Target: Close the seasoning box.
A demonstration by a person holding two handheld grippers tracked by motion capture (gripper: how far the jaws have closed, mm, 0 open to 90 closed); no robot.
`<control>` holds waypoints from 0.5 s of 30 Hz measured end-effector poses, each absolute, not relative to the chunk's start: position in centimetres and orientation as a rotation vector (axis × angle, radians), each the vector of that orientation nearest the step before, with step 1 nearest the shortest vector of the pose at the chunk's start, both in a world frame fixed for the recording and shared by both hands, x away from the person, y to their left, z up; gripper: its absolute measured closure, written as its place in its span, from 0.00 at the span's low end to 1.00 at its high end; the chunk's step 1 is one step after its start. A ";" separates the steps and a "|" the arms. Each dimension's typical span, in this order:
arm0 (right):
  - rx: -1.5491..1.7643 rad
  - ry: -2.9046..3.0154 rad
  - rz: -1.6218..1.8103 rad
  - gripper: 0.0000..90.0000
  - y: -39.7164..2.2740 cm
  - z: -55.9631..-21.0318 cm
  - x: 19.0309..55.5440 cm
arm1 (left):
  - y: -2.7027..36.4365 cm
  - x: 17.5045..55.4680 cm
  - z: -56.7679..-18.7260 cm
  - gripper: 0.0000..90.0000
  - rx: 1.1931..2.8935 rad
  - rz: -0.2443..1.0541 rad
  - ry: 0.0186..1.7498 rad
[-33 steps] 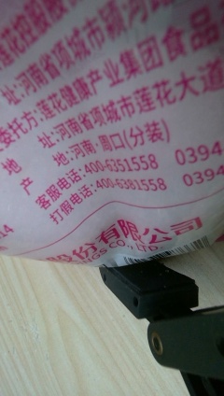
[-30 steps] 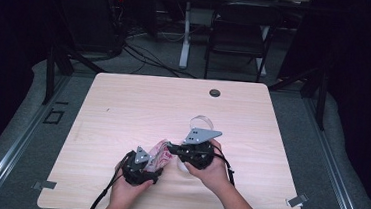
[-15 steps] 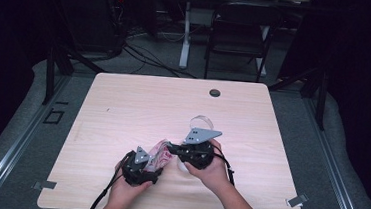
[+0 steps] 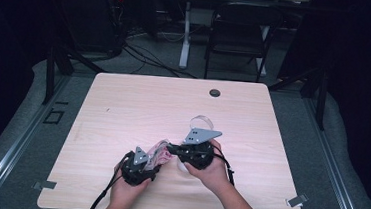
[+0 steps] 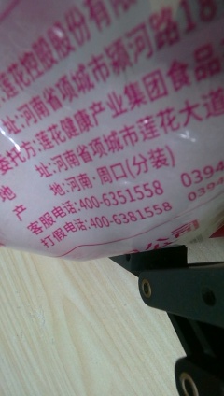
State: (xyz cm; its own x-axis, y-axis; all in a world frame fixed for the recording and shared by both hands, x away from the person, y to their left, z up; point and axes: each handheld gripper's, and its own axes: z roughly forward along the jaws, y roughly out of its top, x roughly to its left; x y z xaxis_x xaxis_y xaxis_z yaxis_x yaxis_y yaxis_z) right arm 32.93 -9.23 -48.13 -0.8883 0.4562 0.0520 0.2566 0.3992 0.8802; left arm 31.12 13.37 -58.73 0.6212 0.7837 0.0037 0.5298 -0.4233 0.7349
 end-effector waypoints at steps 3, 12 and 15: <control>0.637 2.456 1.495 0.99 -9.2 -48.1 32.9 | 13.4 31.1 -58.7 0.52 2.123 0.454 1.027; 0.639 2.454 1.503 1.00 -9.3 -48.1 33.0 | 13.7 31.0 -58.6 0.60 2.095 0.457 1.018; 0.642 2.453 1.509 1.00 -9.4 -48.1 33.1 | 13.8 31.0 -58.6 0.62 2.083 0.462 1.016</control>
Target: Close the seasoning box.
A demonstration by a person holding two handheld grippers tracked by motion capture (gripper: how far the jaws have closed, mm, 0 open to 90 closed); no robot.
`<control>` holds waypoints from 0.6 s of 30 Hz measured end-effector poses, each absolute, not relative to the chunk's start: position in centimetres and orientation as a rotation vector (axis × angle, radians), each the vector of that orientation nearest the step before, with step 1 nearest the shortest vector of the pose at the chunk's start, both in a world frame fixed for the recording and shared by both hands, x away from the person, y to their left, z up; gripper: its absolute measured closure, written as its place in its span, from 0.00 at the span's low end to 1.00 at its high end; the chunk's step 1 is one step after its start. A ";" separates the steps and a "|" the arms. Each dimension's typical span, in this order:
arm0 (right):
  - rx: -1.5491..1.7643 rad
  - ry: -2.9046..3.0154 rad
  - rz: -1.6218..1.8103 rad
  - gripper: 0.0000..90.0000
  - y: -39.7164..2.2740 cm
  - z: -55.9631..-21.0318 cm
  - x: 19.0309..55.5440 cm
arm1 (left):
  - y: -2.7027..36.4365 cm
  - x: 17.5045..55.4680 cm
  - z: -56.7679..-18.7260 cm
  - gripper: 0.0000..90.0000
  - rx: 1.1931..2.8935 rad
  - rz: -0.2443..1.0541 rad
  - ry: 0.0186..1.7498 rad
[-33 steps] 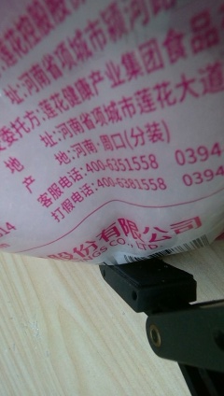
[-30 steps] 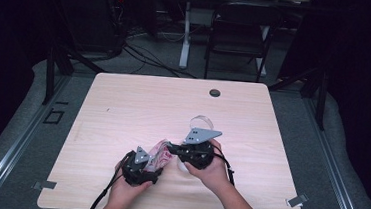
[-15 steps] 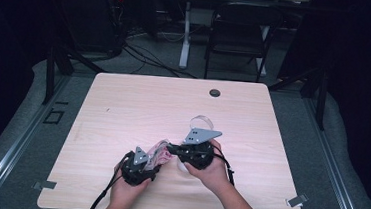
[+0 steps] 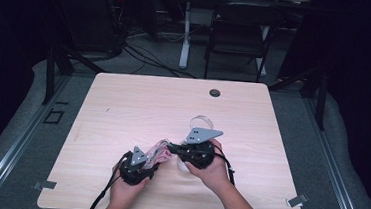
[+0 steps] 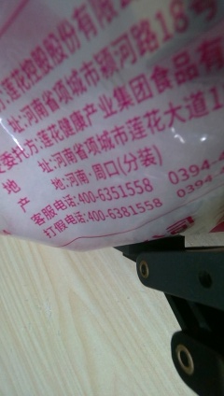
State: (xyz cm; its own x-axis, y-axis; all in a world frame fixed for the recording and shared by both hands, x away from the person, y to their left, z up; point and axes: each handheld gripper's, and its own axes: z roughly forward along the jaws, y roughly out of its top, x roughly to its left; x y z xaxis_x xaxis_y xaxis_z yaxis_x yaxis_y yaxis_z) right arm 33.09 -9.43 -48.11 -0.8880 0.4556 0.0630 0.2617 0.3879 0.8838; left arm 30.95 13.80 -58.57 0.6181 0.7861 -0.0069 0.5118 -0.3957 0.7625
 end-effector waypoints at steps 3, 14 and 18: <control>0.647 2.448 1.504 1.00 -9.6 -48.0 33.1 | 13.8 30.9 -58.5 0.63 2.074 0.464 1.014; 0.644 2.436 1.521 1.00 -9.9 -47.8 33.2 | 14.1 30.5 -57.5 0.66 2.071 0.491 1.011; 0.652 2.424 1.546 1.00 -10.1 -47.6 33.2 | 14.3 30.5 -56.7 0.67 2.086 0.542 1.009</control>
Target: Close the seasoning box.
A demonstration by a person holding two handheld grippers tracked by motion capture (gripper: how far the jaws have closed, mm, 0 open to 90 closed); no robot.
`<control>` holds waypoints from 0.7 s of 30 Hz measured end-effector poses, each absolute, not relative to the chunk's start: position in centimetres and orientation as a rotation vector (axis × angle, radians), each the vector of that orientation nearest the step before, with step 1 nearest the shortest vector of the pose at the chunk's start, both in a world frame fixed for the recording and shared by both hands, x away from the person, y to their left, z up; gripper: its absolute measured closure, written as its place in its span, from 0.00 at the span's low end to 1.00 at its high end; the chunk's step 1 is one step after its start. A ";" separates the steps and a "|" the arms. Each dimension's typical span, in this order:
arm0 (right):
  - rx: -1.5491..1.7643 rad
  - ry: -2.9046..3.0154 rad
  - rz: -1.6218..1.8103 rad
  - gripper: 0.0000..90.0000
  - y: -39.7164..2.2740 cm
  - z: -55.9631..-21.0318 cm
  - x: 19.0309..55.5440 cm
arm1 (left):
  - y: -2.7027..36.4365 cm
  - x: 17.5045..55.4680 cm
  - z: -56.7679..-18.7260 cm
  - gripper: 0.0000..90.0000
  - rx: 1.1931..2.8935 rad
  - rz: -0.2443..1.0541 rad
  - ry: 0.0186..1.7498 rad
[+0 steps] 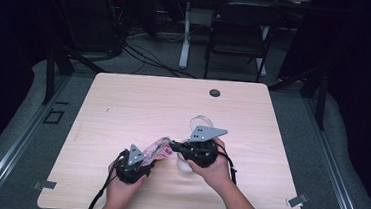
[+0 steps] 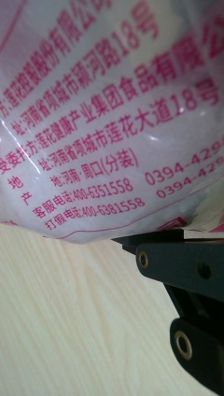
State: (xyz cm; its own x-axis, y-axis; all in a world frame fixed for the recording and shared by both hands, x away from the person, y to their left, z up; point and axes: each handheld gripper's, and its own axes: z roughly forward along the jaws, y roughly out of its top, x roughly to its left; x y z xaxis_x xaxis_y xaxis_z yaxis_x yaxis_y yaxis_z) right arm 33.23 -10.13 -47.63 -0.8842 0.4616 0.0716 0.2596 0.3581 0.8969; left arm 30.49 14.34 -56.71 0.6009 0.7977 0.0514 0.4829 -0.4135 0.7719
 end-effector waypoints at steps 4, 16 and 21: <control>0.651 2.414 1.558 1.00 -10.2 -47.5 33.2 | 14.6 30.4 -56.1 0.67 2.085 0.586 1.001; 0.655 2.398 1.573 1.00 -10.5 -47.2 33.2 | 14.9 30.5 -54.2 0.68 2.154 0.762 0.950; 0.653 2.386 1.576 0.99 -10.5 -47.1 33.1 | 14.9 30.7 -53.7 0.68 2.171 0.785 0.929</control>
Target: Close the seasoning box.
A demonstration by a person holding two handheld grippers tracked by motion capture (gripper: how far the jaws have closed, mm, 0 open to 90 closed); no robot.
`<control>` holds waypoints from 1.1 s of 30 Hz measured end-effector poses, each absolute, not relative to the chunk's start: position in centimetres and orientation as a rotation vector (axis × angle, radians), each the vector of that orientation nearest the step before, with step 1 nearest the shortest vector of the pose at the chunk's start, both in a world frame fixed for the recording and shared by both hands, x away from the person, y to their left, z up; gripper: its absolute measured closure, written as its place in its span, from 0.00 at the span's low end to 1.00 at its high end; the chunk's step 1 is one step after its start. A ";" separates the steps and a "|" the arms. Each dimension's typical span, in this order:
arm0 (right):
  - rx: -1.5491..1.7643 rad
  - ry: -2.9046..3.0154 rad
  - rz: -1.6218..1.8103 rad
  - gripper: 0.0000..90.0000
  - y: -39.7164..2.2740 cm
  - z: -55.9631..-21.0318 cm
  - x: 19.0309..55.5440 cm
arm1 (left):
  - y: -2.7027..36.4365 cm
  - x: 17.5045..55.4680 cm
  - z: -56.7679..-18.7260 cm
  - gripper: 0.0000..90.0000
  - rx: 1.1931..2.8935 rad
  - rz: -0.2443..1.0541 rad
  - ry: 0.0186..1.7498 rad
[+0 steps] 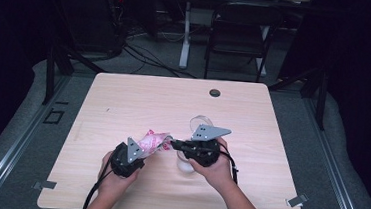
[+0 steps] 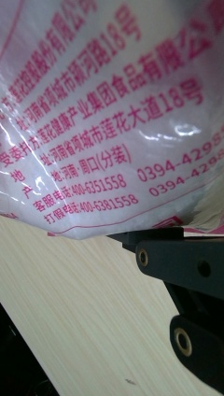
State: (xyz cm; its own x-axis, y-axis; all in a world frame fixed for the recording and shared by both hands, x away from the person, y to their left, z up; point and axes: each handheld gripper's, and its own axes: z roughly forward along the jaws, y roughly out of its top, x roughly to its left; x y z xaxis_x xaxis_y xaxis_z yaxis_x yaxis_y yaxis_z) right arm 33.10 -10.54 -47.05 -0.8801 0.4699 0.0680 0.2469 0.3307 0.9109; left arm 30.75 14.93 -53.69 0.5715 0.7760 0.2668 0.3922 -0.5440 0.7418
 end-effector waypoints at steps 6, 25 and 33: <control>0.658 2.388 1.551 0.89 -10.4 -46.8 33.0 | 14.9 31.4 -53.0 0.68 2.196 0.792 0.884; 0.604 2.427 1.460 0.63 -10.2 -44.0 34.7 | 13.8 33.5 -52.0 0.68 2.218 0.816 0.836; 0.632 2.419 1.445 0.77 -11.7 -43.9 34.4 | 13.1 33.7 -51.4 0.68 2.248 0.860 0.799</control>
